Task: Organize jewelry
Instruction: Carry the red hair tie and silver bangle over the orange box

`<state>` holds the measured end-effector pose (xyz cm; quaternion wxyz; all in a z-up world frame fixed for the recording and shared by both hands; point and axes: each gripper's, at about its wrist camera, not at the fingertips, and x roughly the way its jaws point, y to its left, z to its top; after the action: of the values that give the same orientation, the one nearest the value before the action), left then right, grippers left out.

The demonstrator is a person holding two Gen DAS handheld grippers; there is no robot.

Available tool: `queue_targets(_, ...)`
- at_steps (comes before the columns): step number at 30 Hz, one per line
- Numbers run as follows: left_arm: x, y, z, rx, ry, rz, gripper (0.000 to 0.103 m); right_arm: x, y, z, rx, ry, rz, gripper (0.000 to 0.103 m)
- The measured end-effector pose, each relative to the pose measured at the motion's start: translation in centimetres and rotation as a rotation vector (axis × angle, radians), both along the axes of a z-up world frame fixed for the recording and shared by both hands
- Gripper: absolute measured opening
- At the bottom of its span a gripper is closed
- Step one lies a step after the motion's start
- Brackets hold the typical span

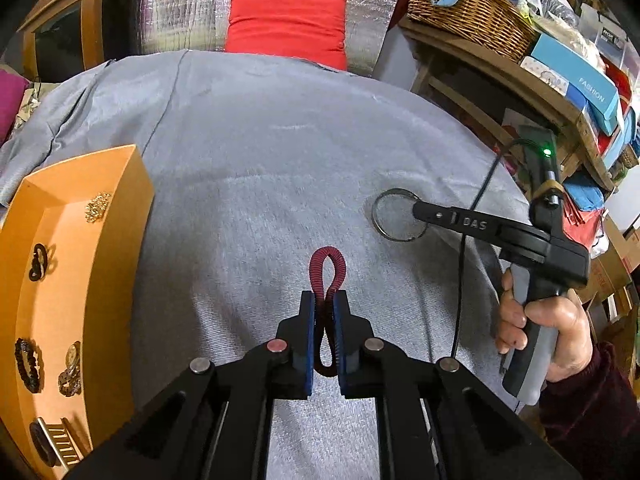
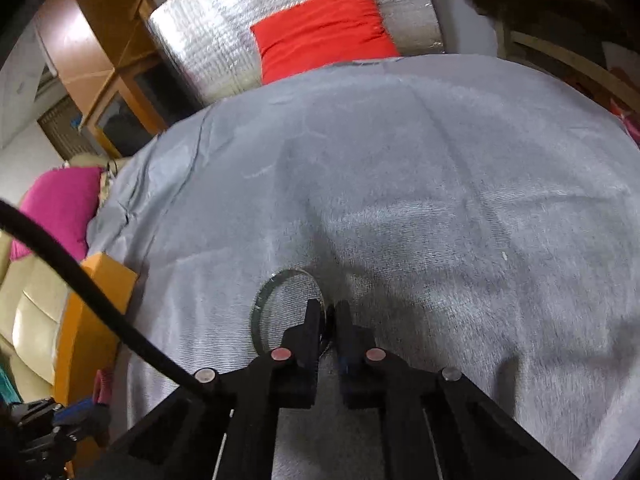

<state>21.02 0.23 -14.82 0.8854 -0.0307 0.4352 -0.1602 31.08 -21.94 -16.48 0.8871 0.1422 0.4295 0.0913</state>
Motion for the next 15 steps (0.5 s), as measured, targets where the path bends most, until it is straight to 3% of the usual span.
queue_targets(8,-2.4,1.2,1.7,-0.026,-0.02,0.023,0.009,-3.4,-0.9,3.1,0.105,-0.046,-0.033,0.007)
queue_targets(15,-6.0,2.4,3.5,-0.036,-0.056,0.046,0.009,-6.9,1.6,6.6,0.135,-0.094,0.016,0.008)
